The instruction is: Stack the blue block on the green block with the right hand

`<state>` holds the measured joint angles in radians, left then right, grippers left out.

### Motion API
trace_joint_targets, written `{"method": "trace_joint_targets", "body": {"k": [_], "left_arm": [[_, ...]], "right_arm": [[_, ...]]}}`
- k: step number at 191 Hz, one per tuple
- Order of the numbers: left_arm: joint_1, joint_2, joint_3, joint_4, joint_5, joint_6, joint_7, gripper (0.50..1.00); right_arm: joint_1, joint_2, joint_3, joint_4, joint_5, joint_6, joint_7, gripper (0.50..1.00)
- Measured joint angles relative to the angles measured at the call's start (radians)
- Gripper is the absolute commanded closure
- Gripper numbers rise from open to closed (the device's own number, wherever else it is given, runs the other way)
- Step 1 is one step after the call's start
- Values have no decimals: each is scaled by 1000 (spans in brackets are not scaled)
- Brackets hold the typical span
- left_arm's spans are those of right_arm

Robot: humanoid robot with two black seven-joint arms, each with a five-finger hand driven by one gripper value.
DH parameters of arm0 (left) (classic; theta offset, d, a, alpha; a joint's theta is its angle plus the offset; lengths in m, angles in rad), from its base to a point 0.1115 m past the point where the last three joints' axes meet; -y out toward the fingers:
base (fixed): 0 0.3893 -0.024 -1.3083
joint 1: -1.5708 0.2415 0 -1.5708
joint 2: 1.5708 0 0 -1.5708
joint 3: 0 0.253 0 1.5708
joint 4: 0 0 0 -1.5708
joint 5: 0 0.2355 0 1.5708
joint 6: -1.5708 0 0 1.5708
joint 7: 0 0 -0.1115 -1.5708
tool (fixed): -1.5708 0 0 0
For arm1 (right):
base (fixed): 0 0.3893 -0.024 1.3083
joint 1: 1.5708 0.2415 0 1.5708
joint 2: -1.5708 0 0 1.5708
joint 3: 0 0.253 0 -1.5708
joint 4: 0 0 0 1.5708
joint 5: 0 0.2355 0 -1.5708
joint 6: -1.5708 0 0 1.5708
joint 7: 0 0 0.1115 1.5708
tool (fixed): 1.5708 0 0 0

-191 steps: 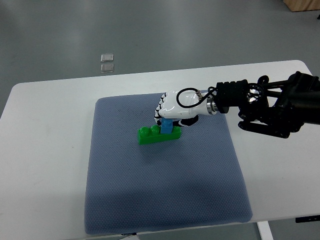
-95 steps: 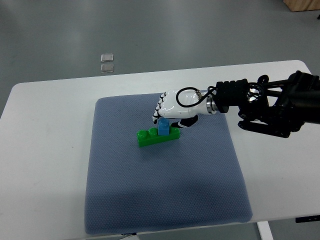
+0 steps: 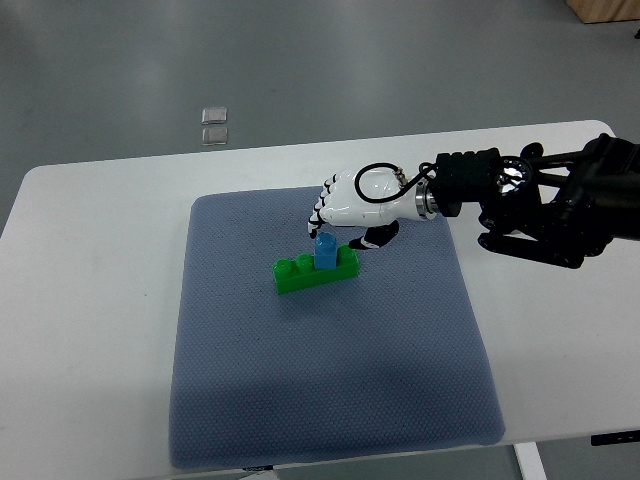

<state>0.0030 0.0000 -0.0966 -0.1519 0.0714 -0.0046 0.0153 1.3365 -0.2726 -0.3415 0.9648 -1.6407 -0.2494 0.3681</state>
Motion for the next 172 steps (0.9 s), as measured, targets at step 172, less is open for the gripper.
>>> {"method": "trace_joint_targets", "body": {"k": [172], "left_arm": [[0, 0, 0, 0, 0, 0, 0, 500]], "right_arm": [[-127, -73, 392, -138, 728, 226, -221, 779]]}}
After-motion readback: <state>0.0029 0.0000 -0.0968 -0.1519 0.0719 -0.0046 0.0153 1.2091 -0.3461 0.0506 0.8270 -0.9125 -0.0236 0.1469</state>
